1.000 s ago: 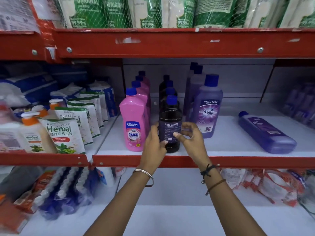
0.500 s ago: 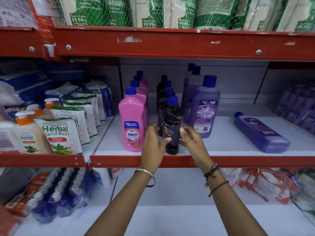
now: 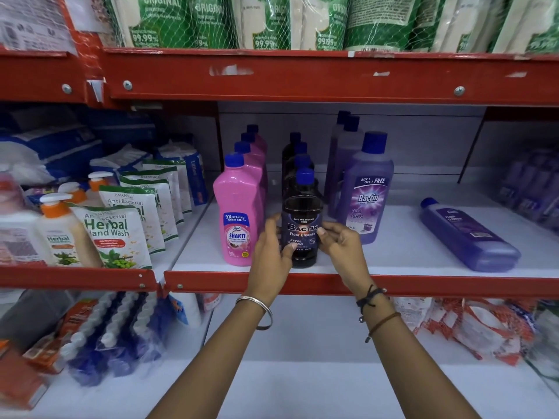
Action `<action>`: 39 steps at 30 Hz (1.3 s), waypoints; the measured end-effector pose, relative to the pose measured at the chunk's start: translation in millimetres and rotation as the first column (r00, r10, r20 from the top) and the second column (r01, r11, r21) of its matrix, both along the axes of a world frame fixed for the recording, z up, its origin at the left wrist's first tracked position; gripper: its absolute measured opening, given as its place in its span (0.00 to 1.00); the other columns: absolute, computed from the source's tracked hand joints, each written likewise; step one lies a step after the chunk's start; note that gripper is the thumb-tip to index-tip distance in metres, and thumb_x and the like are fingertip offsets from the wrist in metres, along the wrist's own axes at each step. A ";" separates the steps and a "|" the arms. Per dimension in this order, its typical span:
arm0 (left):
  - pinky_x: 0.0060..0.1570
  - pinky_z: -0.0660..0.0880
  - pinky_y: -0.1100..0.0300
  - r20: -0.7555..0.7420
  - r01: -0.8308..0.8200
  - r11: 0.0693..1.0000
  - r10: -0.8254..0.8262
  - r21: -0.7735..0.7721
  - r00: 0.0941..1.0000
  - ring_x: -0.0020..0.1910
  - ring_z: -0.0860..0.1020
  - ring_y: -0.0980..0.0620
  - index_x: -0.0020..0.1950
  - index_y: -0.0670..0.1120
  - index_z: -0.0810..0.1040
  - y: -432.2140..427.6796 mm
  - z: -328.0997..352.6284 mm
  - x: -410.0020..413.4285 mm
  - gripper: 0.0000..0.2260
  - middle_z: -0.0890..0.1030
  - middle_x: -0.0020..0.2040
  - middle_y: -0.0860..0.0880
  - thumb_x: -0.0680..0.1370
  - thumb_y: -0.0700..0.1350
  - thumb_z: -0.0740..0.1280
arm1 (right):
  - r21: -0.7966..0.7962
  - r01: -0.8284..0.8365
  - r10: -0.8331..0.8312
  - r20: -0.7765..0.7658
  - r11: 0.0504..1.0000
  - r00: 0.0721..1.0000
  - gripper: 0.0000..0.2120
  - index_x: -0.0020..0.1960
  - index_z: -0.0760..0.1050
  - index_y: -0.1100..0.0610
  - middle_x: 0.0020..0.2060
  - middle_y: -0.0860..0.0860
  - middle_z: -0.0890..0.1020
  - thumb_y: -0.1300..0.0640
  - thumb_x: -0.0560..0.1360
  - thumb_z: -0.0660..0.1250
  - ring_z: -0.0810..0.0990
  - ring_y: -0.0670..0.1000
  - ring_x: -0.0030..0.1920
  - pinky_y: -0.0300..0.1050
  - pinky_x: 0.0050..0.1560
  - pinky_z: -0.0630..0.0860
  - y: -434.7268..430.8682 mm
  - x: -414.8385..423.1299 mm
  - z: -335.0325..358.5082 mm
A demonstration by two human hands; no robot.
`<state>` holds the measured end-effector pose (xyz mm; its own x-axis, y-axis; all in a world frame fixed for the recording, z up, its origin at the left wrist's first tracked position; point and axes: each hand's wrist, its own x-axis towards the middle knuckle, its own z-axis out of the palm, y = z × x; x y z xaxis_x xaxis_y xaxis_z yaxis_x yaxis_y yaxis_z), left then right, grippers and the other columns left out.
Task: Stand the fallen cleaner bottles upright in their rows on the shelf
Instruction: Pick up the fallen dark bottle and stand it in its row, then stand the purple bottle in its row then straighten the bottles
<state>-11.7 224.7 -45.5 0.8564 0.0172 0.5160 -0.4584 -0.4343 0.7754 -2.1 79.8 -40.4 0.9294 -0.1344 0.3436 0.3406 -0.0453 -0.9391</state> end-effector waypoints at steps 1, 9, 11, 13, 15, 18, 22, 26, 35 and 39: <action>0.56 0.78 0.47 0.002 -0.010 1.000 0.010 0.007 1.000 0.58 0.77 0.47 0.66 0.53 0.62 0.1 -1.0 0.8 0.26 0.76 0.61 0.48 0.73 0.36 0.67 | -0.005 0.000 0.000 0.005 1.000 1.000 0.09 0.54 0.77 0.56 0.47 0.53 0.83 0.63 0.77 0.62 0.82 0.50 0.49 0.46 0.54 0.79 0.5 -0.1 0.1; 0.66 0.67 0.63 0.281 -0.200 0.980 0.196 -0.015 0.939 0.61 0.66 0.58 0.65 0.42 0.67 -25.7 -2.3 -18.7 0.19 0.69 0.64 0.44 0.75 0.38 0.64 | -0.010 0.091 -0.091 0.004 0.996 0.996 0.08 0.53 0.78 0.56 0.49 0.53 0.84 0.58 0.75 0.67 0.81 0.50 0.53 0.44 0.57 0.77 -15.5 -12.1 -2.5; 0.67 0.63 0.69 0.419 -0.163 0.986 0.155 -0.018 0.894 0.64 0.67 0.55 0.63 0.40 0.69 -44.8 5.8 -25.0 0.16 0.70 0.64 0.44 0.75 0.37 0.64 | -0.010 0.123 -0.123 0.017 0.992 0.992 0.10 0.54 0.79 0.57 0.51 0.54 0.84 0.56 0.74 0.67 0.82 0.51 0.54 0.46 0.57 0.77 -35.5 -19.5 -2.2; 0.67 0.63 0.67 0.471 -0.061 0.998 0.042 0.025 0.881 0.64 0.69 0.53 0.62 0.39 0.70 -67.3 14.2 -25.6 0.14 0.71 0.63 0.43 0.76 0.36 0.64 | 0.004 0.140 -0.140 0.045 0.990 0.989 0.08 0.52 0.79 0.56 0.51 0.56 0.84 0.56 0.74 0.67 0.82 0.52 0.54 0.47 0.56 0.77 -57.1 -25.6 1.0; 0.65 0.65 0.68 0.450 0.051 0.997 -0.074 0.062 0.890 0.62 0.70 0.52 0.61 0.39 0.71 -98.4 22.6 -24.7 0.14 0.72 0.61 0.42 0.76 0.36 0.63 | 0.002 0.171 -0.171 0.056 0.985 0.984 0.06 0.50 0.79 0.54 0.50 0.56 0.84 0.57 0.74 0.67 0.82 0.52 0.53 0.47 0.56 0.77 -85.0 -29.8 6.1; 0.59 0.70 0.65 0.334 0.157 0.983 -0.179 0.090 0.925 0.57 0.72 0.52 0.60 0.41 0.71 -145.9 27.6 -13.9 0.13 0.73 0.58 0.45 0.76 0.38 0.63 | -0.035 0.271 -0.269 0.048 0.962 0.962 0.05 0.48 0.79 0.54 0.49 0.56 0.85 0.60 0.74 0.66 0.83 0.52 0.51 0.46 0.55 0.78 -129.4 -28.9 11.8; 0.51 0.76 0.56 0.028 0.258 0.966 -0.259 0.018 0.966 0.46 0.77 0.50 0.55 0.43 0.73 -209.8 29.3 10.9 0.09 0.77 0.51 0.49 0.75 0.39 0.64 | -0.141 0.532 -0.524 0.090 0.835 0.847 0.06 0.47 0.78 0.58 0.46 0.56 0.84 0.62 0.74 0.63 0.82 0.57 0.50 0.45 0.51 0.76 -191.1 -29.9 16.2; 0.52 0.77 0.53 -0.219 0.269 0.963 -0.261 0.004 0.940 0.50 0.79 0.44 0.55 0.41 0.73 -271.5 31.8 31.4 0.11 0.80 0.54 0.44 0.75 0.43 0.66 | -0.303 0.676 -0.681 0.107 0.671 0.724 0.11 0.53 0.78 0.62 0.51 0.59 0.83 0.62 0.73 0.63 0.80 0.60 0.52 0.45 0.52 0.73 -259.3 -27.3 18.9; 0.47 0.73 0.57 -0.519 0.304 0.953 -0.264 -0.009 0.813 0.57 0.78 0.41 0.63 0.41 0.66 -337.0 18.9 53.1 0.23 0.78 0.61 0.41 0.75 0.52 0.67 | -0.542 0.351 -0.582 -0.343 0.764 0.737 0.19 0.48 0.72 0.64 0.56 0.68 0.78 0.46 0.78 0.58 0.76 0.66 0.55 0.48 0.46 0.67 -323.9 16.6 13.4; 0.47 0.73 0.58 -0.506 0.266 0.958 -0.283 -0.108 0.815 0.55 0.78 0.42 0.65 0.43 0.61 -343.2 14.1 54.0 0.35 0.78 0.60 0.42 0.68 0.53 0.75 | -0.459 0.406 -0.561 -0.273 0.790 0.782 0.20 0.42 0.75 0.65 0.45 0.66 0.82 0.46 0.74 0.64 0.79 0.66 0.48 0.50 0.44 0.72 -330.4 25.0 2.7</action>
<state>42.3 -118.5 -31.4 0.9681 -0.2504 0.0060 -0.0893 -0.3228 0.9422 22.9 -250.5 -37.7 0.8346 -0.5419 0.0983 -0.1965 -0.4598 -0.8660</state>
